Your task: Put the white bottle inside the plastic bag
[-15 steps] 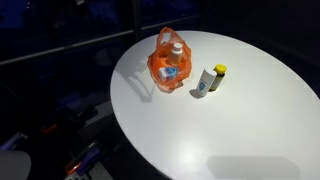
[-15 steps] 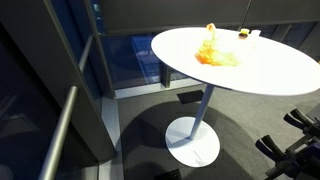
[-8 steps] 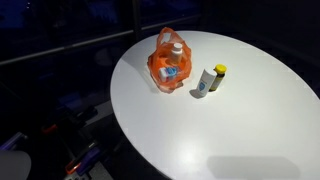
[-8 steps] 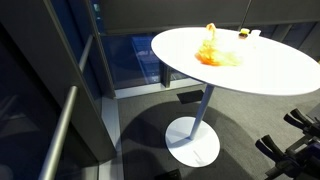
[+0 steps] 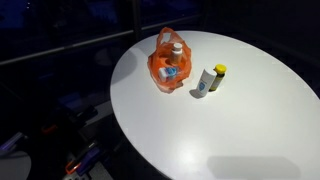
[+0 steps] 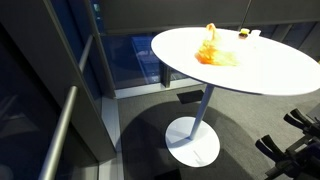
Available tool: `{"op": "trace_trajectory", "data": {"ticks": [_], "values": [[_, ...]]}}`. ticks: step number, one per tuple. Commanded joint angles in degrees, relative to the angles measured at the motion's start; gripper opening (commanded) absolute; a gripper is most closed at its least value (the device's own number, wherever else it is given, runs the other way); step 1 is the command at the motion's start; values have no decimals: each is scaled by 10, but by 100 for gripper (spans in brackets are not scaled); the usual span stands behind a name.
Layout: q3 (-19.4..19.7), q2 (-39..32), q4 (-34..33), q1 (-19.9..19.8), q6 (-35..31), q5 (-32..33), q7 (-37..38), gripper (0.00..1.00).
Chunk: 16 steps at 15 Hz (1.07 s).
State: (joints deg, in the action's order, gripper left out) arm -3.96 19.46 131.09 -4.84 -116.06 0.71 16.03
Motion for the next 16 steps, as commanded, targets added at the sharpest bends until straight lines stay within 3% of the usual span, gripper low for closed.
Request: {"op": "trace_trajectory", "data": {"ticks": [1, 9, 16], "values": [[25, -54, -56, -6, 13, 14, -8, 100], [80, -123, -81, -34, -6, 76, -16, 100], [104, -135, -70, -36, -27, 69, -19, 100]]}}
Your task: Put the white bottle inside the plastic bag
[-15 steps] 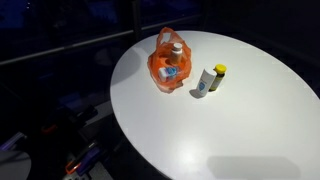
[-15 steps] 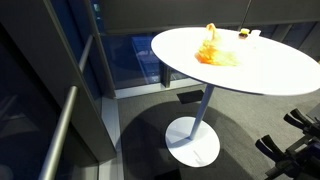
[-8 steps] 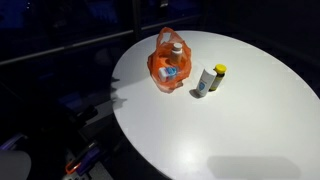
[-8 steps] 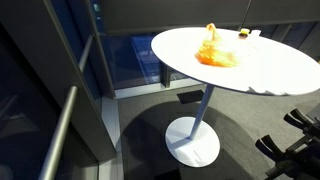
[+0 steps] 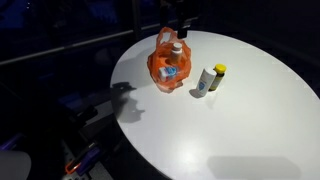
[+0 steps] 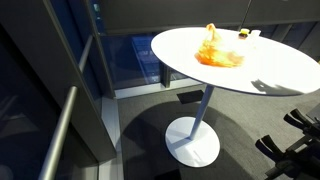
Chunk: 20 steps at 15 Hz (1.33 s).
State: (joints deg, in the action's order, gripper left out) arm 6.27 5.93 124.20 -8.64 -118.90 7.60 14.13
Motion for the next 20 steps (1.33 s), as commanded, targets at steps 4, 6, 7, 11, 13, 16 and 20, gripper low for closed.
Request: {"op": "trace_trajectory", "data": {"ticks": [4, 6, 7, 11, 13, 16, 20], "values": [[1, -1, 0, 3, 2, 0, 0, 100], [3, -14, -18, 0, 2, 0, 18, 100], [5, -18, -21, -2, -10, -1, 23, 100], [17, -70, -60, -6, -23, -29, 13, 100], [22, -101, -83, -7, -29, -35, 15, 100], [30, -157, -124, -7, -31, -36, 10, 100], [36, -227, -179, -8, -28, -39, 3, 100]]}}
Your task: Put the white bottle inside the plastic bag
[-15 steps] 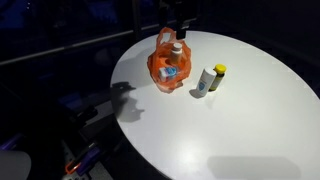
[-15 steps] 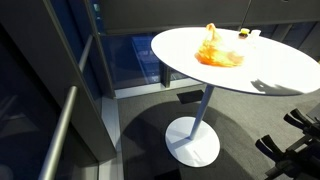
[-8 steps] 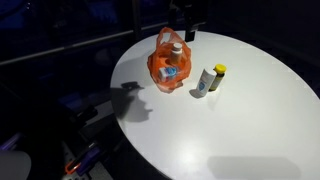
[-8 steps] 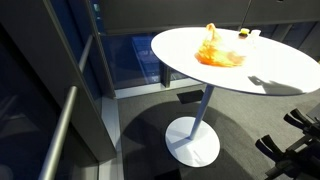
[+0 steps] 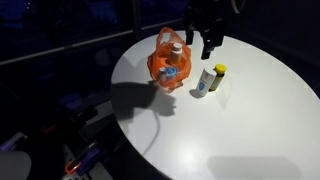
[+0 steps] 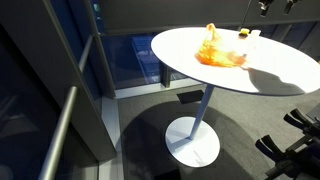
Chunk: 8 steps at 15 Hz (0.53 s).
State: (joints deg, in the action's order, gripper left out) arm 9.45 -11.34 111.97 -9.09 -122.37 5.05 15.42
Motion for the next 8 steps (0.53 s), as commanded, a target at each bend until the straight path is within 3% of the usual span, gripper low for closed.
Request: {"op": "trace_trajectory", "data": {"ticks": [1, 8], "values": [[5, -73, -70, -4, 7, -13, -9, 100], [3, -177, -149, -10, 1, -33, -22, 100]]}}
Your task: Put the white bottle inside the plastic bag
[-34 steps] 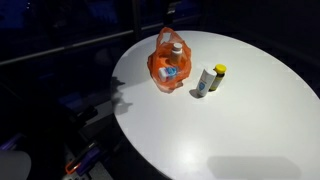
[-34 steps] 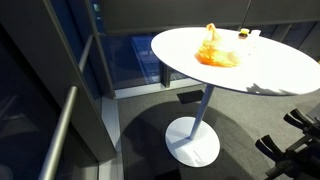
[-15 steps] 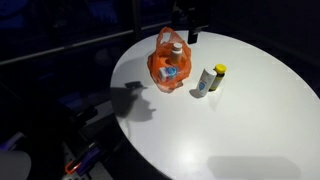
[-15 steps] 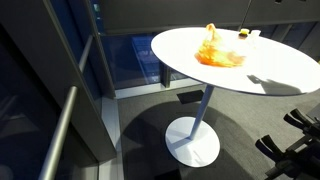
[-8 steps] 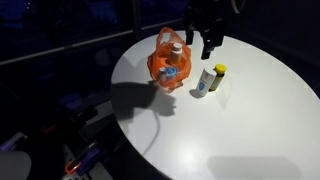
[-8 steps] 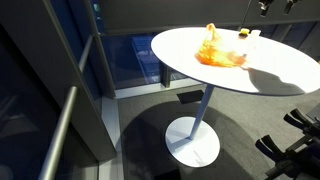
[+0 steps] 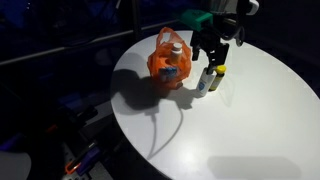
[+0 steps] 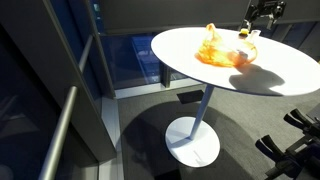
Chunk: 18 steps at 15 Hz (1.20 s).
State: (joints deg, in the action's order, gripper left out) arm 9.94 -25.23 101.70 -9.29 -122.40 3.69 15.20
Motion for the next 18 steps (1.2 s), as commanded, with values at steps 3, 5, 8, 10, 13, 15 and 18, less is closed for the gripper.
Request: {"op": "trace_trajectory", "data": {"ticks": [3, 5, 8, 10, 13, 15, 18], "values": [[0, -58, -68, -8, 2, -22, -20, 100], [-1, -63, -76, -10, 5, -24, -21, 100], [-1, -58, -77, -10, 5, -22, -23, 100], [0, -61, -82, -12, 8, -23, -23, 100], [1, -66, -87, -14, 11, -23, -23, 100], [2, -71, -90, -17, 13, -23, -23, 100], [3, -81, -96, -22, 14, -24, -24, 100]]}}
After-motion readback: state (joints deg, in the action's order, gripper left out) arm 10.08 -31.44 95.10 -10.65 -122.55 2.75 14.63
